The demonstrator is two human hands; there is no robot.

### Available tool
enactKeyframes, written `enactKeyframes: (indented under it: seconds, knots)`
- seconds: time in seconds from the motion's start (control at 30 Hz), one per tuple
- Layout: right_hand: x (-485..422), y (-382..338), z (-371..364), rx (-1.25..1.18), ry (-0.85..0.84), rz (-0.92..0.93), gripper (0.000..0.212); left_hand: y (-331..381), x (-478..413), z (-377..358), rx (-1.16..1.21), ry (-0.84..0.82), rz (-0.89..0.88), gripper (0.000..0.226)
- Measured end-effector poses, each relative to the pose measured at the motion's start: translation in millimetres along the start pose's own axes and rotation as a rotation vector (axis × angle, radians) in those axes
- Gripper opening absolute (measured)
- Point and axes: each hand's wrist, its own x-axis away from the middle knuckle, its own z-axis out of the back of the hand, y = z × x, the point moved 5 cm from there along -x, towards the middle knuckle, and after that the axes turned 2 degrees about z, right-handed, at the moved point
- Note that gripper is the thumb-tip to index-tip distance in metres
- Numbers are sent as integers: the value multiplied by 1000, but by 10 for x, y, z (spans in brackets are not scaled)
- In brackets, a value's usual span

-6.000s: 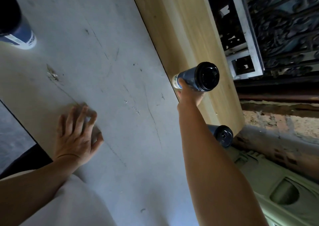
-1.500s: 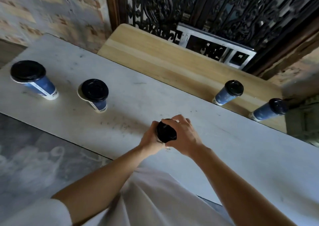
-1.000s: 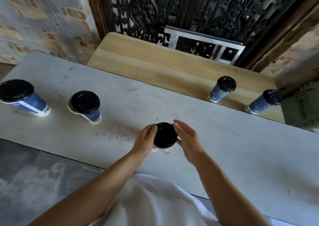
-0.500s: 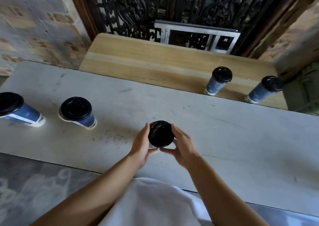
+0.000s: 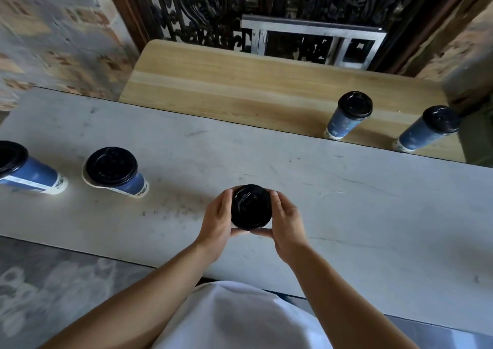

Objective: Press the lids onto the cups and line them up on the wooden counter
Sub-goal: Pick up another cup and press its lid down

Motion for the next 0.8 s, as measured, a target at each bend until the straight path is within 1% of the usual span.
enactKeyframes:
  seconds: [0.17,0.23,0.3,0.37,0.43,0.5,0.57,0.7,0.8]
  knots:
    - [-7,-41,-7,60,41,5,30,5,-1,-25,-6,41,27,36]
    - [14,-49,-16,53,48,-28,32,15,17,-32,4,68,45,36]
    - [59,-20,-16,-35,35,-72,35,5,41,-29,36,140,72,35]
    - [130,18,-17,-167,4,-85,33,-18,69,-58,100,197,80,30]
    - [200,66,-22,-234,-17,-54,31,-54,131,-103,158,244,94,26]
    - [238,130,-31,-218,-36,-6,33,-112,195,-112,184,294,108,25]
    - [247,167,-25,-165,-39,18,38,-139,211,-86,155,317,129,27]
    - [206,122,24,-48,-20,-69,42,-129,161,28,-50,282,253,34]
    - [145,41,23,-22,-34,-56,43,-52,139,73,-129,183,224,39]
